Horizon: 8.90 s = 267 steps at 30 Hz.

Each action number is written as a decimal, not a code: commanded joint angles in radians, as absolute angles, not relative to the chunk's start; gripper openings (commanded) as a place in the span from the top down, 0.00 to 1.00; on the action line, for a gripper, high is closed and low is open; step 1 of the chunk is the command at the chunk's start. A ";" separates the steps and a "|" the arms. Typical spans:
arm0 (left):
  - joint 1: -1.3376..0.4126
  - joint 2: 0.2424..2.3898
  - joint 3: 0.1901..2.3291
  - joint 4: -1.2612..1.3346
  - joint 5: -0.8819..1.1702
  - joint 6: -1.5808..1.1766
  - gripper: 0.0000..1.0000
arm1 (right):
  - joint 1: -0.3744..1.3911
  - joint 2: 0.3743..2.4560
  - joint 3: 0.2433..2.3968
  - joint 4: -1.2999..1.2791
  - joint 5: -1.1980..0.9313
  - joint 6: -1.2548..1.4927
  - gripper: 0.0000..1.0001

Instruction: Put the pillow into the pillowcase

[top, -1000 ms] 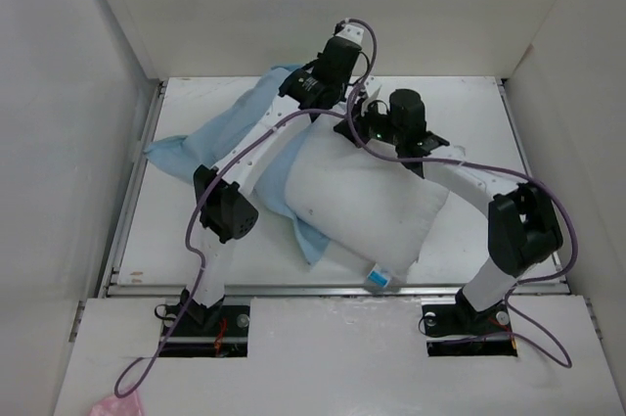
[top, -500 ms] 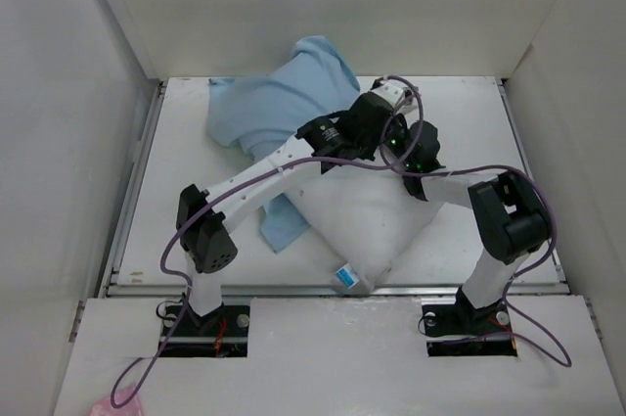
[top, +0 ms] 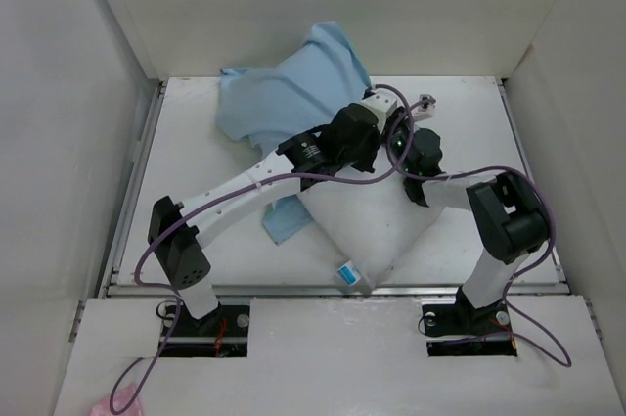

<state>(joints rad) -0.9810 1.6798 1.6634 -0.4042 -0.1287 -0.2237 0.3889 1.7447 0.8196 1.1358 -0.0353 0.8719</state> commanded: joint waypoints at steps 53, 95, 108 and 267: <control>-0.540 1.626 0.879 -0.209 -0.215 -0.677 0.00 | 0.784 1.440 1.170 -0.069 0.232 0.092 1.00; -1.068 1.022 1.108 -0.581 -0.055 -0.762 0.37 | 0.775 1.755 1.139 0.875 0.243 0.371 0.26; -0.991 1.049 1.227 -0.661 -0.515 -0.804 0.00 | 0.619 1.580 1.292 0.117 0.094 0.377 0.01; -0.727 1.680 1.413 -0.407 -0.242 -0.555 1.00 | 0.738 1.490 1.085 -0.385 0.693 0.331 1.00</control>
